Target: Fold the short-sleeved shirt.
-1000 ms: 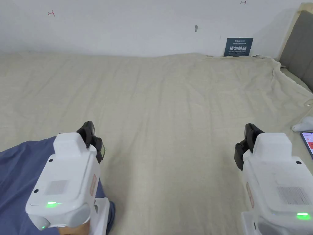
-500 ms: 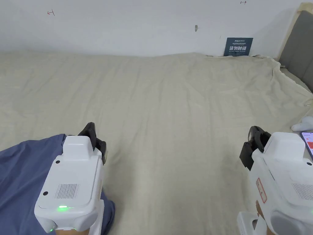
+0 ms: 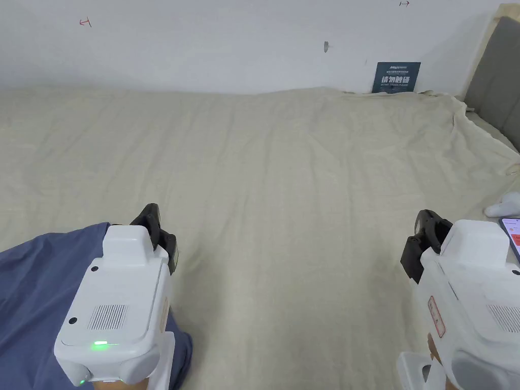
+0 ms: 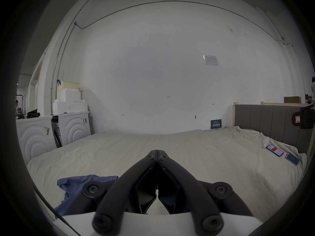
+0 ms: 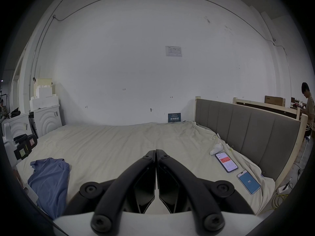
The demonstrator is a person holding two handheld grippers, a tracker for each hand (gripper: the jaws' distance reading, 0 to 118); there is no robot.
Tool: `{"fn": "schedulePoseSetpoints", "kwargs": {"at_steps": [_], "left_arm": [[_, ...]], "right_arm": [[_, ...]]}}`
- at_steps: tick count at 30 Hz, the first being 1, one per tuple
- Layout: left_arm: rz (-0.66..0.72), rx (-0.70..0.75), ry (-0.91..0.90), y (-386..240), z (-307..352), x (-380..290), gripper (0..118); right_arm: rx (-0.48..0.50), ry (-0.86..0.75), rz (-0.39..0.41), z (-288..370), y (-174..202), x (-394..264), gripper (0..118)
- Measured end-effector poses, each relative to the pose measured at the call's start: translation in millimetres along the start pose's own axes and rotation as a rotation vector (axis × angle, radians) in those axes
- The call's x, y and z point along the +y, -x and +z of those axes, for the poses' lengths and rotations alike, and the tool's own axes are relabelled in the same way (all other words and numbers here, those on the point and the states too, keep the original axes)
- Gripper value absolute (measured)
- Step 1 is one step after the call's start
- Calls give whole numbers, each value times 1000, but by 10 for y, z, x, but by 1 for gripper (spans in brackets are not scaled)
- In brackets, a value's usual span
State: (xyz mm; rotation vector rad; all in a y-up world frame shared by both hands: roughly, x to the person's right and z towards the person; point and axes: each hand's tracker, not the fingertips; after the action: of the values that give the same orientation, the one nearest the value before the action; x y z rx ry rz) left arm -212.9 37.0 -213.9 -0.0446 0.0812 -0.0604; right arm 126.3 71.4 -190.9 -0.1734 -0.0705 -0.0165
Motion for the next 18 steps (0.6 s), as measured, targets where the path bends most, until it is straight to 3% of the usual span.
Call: {"fn": "schedulePoseSetpoints", "kwargs": {"at_steps": [18], "left_arm": [[11,0,-5,18,0,7,0]], "right_arm": [[2,-1,5,2,-15,-6,0]]}}
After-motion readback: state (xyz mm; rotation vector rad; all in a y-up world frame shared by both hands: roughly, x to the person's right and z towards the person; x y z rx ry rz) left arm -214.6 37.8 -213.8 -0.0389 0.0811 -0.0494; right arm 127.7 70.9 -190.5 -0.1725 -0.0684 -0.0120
